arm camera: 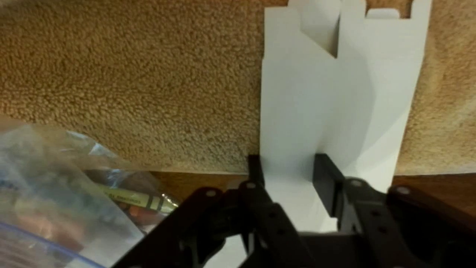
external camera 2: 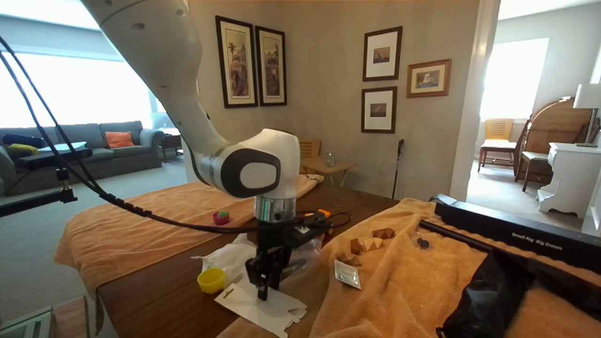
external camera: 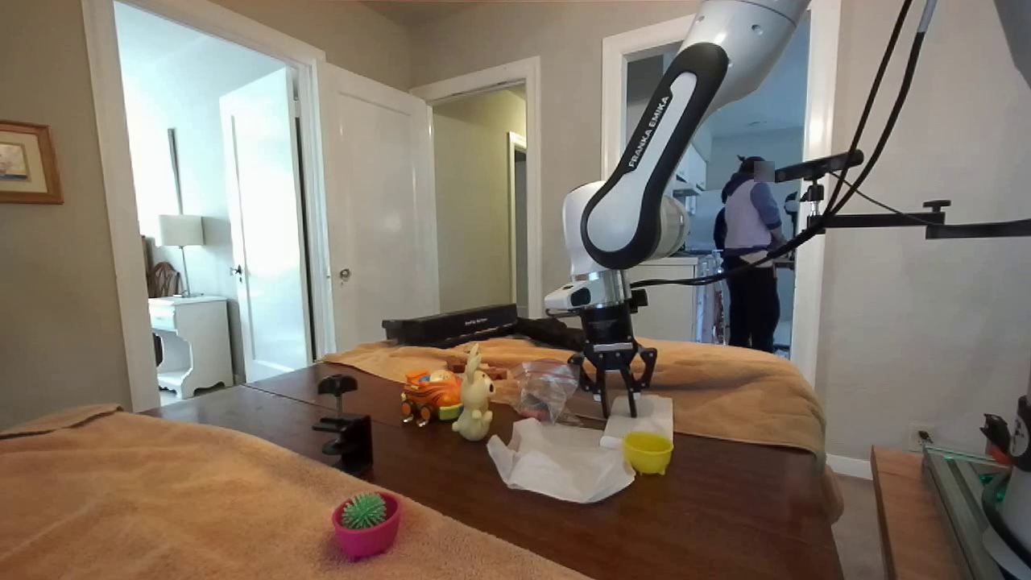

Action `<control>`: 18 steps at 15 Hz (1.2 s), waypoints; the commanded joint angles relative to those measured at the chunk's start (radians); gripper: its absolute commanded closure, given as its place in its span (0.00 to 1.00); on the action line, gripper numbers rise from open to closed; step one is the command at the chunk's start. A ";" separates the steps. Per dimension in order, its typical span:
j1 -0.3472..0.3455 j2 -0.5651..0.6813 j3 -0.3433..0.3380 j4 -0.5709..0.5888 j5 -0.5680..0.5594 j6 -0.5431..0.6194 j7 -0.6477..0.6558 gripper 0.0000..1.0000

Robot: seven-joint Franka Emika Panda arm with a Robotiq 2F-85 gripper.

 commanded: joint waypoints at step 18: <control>0.027 -0.149 0.015 -0.057 0.016 -0.153 0.113 0.00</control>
